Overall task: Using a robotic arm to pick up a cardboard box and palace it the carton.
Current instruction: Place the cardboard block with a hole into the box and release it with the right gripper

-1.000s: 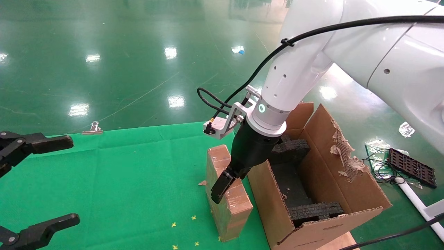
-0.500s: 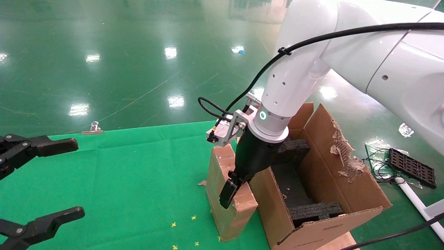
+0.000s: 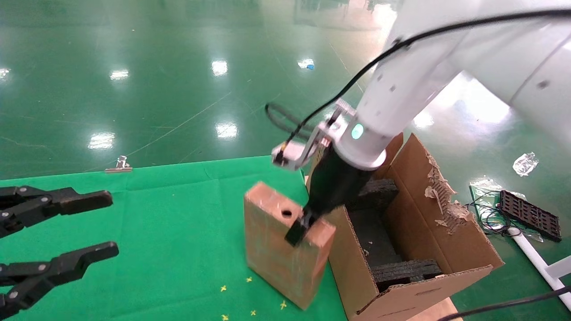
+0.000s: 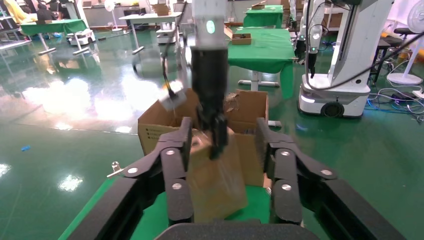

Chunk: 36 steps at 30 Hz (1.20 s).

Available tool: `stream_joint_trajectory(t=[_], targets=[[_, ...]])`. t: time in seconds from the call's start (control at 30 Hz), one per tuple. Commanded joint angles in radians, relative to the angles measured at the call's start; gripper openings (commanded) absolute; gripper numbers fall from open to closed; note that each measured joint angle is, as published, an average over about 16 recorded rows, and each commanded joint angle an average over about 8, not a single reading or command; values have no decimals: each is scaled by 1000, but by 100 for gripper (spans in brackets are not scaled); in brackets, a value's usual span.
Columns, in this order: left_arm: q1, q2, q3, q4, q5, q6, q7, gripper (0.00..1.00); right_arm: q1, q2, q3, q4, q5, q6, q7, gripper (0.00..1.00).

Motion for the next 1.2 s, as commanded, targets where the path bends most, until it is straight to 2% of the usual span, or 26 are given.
stream_joint_trajectory(t=[0.03, 0.23, 0.4, 0.53, 0.67, 0.7, 0.9, 0.97, 1.2], targets=[[0, 0, 0, 0, 0, 0, 0, 0, 22, 21, 15, -2, 11, 7, -23, 0], [0, 0, 1, 0, 0, 0, 0, 0, 168, 126, 71, -82, 15, 19, -102, 0], [0, 0, 1, 0, -1, 0, 0, 0, 268, 215, 83, -161, -24, 19, -144, 0], [0, 0, 1, 0, -1, 0, 1, 0, 303, 278, 67, -218, -70, 9, -152, 0], [0, -1, 1, 0, -1, -1, 1, 1, 293, 328, 39, -261, -110, -2, -140, 0], [0, -1, 1, 0, -1, -1, 1, 6, 285, 337, 33, -269, -117, -4, -135, 0], [0, -1, 2, 0, -1, -1, 1, 81, 210, 372, -7, -301, -151, 2, -92, 0], [0, -1, 2, 0, -1, -1, 1, 100, 181, 377, -16, -310, -158, 14, -77, 0], [-1, -1, 2, 0, -2, -1, 1, 100, 84, 367, -41, -342, -173, 67, -50, 0]])
